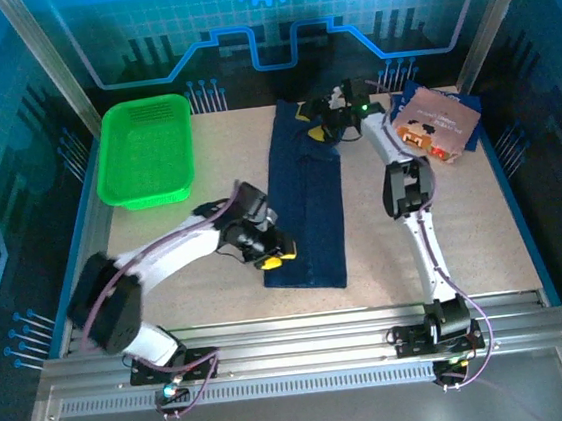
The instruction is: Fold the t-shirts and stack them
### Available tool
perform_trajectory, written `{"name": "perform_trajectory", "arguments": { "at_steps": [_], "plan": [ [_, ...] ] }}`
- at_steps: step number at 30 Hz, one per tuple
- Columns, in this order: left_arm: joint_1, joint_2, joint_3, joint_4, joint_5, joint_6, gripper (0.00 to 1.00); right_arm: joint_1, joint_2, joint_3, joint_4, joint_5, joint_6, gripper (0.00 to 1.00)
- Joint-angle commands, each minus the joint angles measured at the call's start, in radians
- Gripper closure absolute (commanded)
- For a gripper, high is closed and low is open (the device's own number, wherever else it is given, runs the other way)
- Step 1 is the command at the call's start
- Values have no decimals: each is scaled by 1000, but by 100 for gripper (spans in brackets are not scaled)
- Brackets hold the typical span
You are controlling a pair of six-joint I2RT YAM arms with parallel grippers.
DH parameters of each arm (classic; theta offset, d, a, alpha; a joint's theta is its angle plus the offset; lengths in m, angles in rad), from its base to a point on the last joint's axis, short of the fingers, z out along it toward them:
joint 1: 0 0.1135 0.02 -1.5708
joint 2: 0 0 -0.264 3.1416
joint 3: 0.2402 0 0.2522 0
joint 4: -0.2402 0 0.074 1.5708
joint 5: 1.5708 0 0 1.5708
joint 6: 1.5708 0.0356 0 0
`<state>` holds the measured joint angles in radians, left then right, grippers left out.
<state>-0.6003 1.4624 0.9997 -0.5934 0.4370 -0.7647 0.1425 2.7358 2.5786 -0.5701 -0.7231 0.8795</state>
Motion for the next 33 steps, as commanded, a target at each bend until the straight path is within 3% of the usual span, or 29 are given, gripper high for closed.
{"name": "perform_trajectory", "arguments": {
  "at_steps": [1, 5, 7, 10, 13, 20, 33],
  "plan": [
    [91, -139, -81, -73, -52, 23, 38, 8, -508, -339, -323, 93, -308, 18],
    [143, -131, -154, -35, -34, 35, 34, 8, -914, -886, -334, 203, -347, 11],
    [141, -98, -183, 13, -14, 31, 34, 19, -1087, -1152, -276, 188, -312, 11],
    [131, -38, -221, 108, 7, 2, 34, 64, -1271, -1538, -157, 144, -229, 13],
    [111, 2, -224, 155, -10, -16, 34, 130, -1358, -1758, -24, 104, -146, 16],
    [19, 135, -246, 244, -9, -79, 37, 159, -1294, -1856, -63, 104, -210, 20],
    [-26, 221, -213, 290, -67, -119, 45, 249, -1190, -1902, 42, 73, -164, 28]
  ]
}}
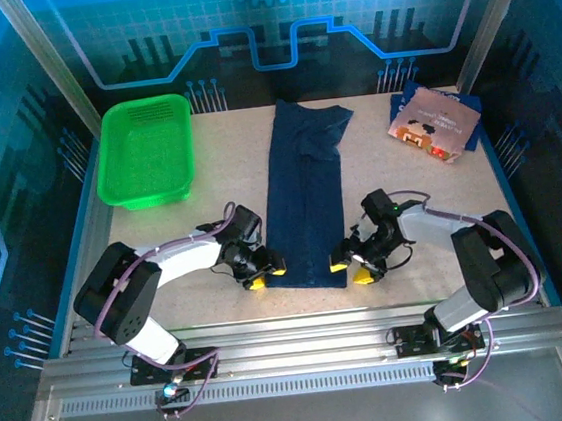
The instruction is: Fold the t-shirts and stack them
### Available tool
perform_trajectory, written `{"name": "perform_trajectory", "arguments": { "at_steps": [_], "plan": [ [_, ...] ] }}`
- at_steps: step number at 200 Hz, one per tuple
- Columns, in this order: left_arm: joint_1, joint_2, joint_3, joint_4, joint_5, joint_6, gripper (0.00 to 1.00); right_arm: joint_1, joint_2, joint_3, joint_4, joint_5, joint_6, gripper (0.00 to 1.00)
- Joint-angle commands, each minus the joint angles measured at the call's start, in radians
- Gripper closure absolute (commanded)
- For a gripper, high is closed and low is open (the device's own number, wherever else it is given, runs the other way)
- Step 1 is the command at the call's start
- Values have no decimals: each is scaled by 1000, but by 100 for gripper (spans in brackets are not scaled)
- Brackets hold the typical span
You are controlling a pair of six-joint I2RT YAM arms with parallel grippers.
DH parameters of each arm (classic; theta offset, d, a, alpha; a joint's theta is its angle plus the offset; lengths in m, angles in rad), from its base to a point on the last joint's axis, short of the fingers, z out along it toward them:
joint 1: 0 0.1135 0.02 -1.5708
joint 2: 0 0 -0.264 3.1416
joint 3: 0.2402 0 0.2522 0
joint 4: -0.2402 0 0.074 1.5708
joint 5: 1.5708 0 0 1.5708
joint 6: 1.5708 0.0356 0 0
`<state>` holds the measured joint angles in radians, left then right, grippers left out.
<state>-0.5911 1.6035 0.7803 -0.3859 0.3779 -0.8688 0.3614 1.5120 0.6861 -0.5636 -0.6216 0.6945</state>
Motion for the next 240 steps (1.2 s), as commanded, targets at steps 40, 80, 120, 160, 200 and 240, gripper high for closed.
{"name": "perform_trajectory", "arguments": {
  "at_steps": [40, 80, 120, 160, 200, 240],
  "plan": [
    [-49, 136, 45, 119, 5, -24, 64, 108, 136, 32, 52, 9, 47, 48],
    [-72, 149, 71, 94, 6, -33, 94, 113, 146, 60, 9, 36, 41, 91],
    [-90, -18, -9, -2, -46, -42, 100, 113, 61, 102, -186, 64, -52, 98],
    [-167, -169, -94, -59, -64, -96, 100, 114, -67, 29, -285, 34, -63, 100],
    [-217, -280, -138, -82, -78, -164, 100, 116, -237, -36, -366, 10, -21, 100],
    [-218, -296, -57, -115, -51, -146, 100, 112, -326, 9, -408, 0, 20, 100]
  ]
}}
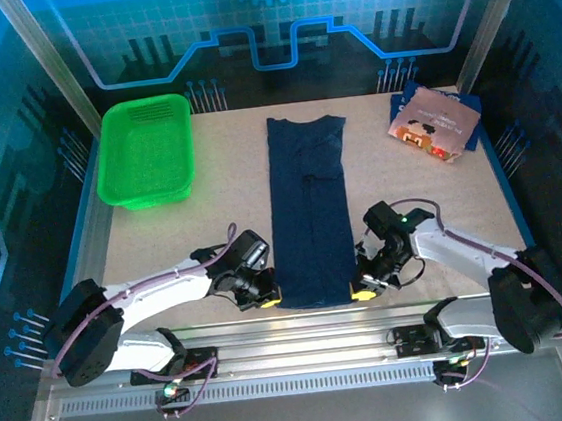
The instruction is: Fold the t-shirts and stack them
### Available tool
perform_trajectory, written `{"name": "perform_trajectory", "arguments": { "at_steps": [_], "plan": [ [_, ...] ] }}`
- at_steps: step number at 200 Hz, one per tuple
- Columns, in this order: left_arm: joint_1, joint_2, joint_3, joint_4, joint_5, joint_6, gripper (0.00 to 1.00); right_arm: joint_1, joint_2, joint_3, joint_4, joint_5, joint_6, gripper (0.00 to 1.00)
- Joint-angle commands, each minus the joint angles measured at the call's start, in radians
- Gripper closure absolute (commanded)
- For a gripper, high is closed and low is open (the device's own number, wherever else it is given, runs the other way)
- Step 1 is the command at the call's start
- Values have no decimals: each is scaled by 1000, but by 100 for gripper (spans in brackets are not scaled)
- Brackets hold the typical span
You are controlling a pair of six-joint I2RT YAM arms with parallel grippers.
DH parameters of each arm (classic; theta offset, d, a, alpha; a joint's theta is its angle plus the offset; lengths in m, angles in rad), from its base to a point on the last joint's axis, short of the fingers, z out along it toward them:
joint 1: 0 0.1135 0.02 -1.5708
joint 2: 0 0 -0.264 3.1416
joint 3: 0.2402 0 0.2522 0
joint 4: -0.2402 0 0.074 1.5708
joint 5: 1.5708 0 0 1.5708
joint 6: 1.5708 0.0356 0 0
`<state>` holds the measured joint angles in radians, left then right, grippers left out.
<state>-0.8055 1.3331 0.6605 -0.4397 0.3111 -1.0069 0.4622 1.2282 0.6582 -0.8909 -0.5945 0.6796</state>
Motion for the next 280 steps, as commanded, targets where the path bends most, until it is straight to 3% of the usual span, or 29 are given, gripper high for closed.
{"name": "perform_trajectory", "arguments": {
  "at_steps": [1, 55, 136, 172, 257, 280],
  "plan": [
    [-3, -25, 68, -65, 16, -6, 100, 11, -42, 41, -83, -26, 35, 100],
    [122, 46, 327, -161, 81, 82, 100, -112, 61, 285, -136, -15, -57, 100],
    [372, 388, 802, -299, 95, 363, 100, -286, 538, 820, -190, 15, -251, 100],
    [421, 528, 963, -348, 70, 438, 100, -321, 712, 1004, -221, 35, -270, 100],
    [479, 814, 1235, -378, 95, 490, 100, -365, 971, 1237, -222, 44, -245, 100],
    [493, 901, 1303, -392, 93, 493, 100, -368, 1051, 1311, -228, 36, -227, 94]
  ]
}}
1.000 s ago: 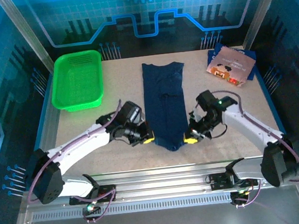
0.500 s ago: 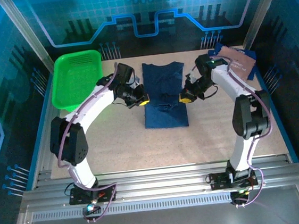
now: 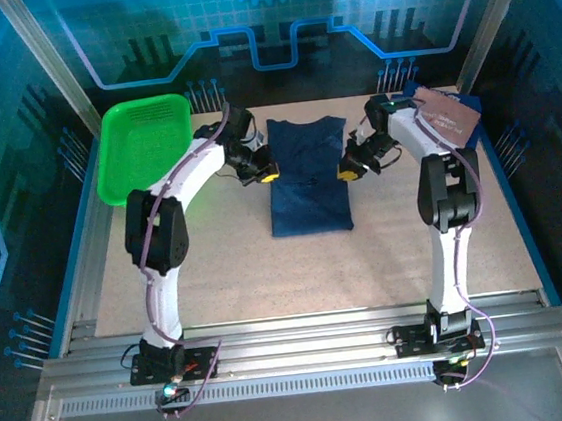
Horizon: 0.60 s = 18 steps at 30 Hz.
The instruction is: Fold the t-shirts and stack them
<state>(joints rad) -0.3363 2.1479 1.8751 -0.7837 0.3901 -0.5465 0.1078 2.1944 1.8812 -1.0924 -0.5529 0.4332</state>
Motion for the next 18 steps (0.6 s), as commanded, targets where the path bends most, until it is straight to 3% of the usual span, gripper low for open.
{"name": "perform_trajectory", "arguments": {
  "at_steps": [1, 3, 5, 8, 11, 13, 15, 18],
  "plan": [
    [24, 90, 91, -48, 14, 32, 100, -14, 88, 91, -23, -6, 21, 93],
    [33, 138, 128, -24, 18, 8, 98, -17, 126, 118, 30, -39, 64, 88],
    [43, 175, 171, 37, 57, -36, 87, -36, 188, 176, 101, -61, 143, 80],
    [52, 244, 325, 80, 90, -123, 69, -71, 242, 253, 372, -163, 362, 52],
    [70, 263, 437, 145, 109, -234, 52, -94, 254, 325, 653, -229, 582, 34],
    [90, 226, 450, 204, 120, -288, 48, -100, 251, 439, 624, -249, 582, 32],
    [111, 155, 438, 218, 108, -294, 43, -93, 203, 520, 472, -232, 453, 29],
    [126, 25, 345, 222, 92, -253, 37, -92, 72, 467, 258, -177, 286, 27]
  ]
}}
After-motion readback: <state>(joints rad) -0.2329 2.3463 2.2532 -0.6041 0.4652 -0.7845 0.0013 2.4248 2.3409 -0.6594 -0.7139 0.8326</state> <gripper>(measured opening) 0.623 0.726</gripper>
